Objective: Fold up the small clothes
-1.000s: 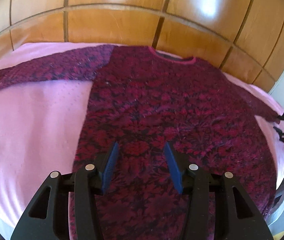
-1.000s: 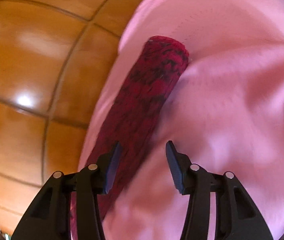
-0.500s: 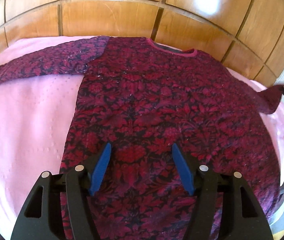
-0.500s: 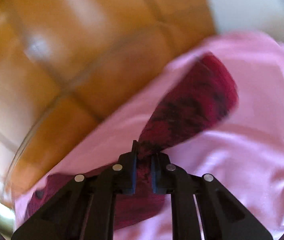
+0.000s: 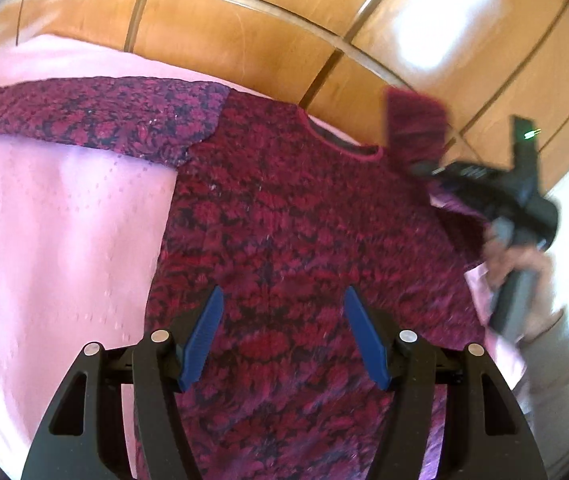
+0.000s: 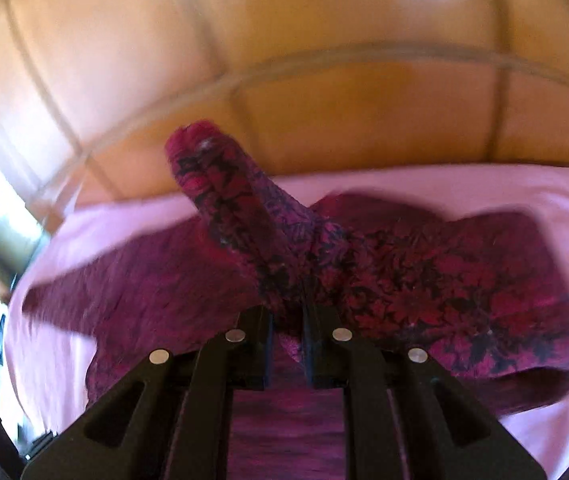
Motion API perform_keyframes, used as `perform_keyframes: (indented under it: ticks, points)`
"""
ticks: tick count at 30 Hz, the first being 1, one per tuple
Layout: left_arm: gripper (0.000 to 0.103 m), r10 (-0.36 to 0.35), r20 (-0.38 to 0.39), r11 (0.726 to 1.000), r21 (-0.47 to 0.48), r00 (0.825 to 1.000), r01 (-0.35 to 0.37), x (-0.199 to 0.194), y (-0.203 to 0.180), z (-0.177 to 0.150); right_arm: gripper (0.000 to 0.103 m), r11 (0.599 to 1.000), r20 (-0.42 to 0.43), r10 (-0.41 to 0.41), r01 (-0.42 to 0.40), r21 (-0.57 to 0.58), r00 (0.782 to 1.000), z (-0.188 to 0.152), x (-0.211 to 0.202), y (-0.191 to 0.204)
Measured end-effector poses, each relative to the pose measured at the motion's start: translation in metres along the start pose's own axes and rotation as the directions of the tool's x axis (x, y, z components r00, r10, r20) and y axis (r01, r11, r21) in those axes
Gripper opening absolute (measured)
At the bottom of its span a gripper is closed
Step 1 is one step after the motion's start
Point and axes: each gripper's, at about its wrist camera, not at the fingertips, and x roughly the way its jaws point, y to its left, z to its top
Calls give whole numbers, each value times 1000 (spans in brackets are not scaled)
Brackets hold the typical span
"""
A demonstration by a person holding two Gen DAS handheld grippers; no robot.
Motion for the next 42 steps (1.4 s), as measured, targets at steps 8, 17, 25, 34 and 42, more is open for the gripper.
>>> perform_keyframes:
  ticks: [8,17,25,34,42]
  points:
    - [62,-55,4,996,-71,998,55,22,0,45,55,996,-8,56,-57,-62,998,-30,1,31]
    - [62,-75,-65,986,-152,995,65,86,-2,94,59,993,132,-29,13,120,991,-83,-104,-77]
    - [15,-37,-130,985,-172,991,15,131,-12,110,54,932,80,-175,138,336,981,-105,-101,-168]
    - [9,78,22,985,-156,997,-73,73,14,118,33,922,32,-190,168,348,981,-97,-54,-164]
    - [9,130,-29,984,-116,991,-132,89,27,101,34,944,-11,-258,255,211,966,-101,-76,-144]
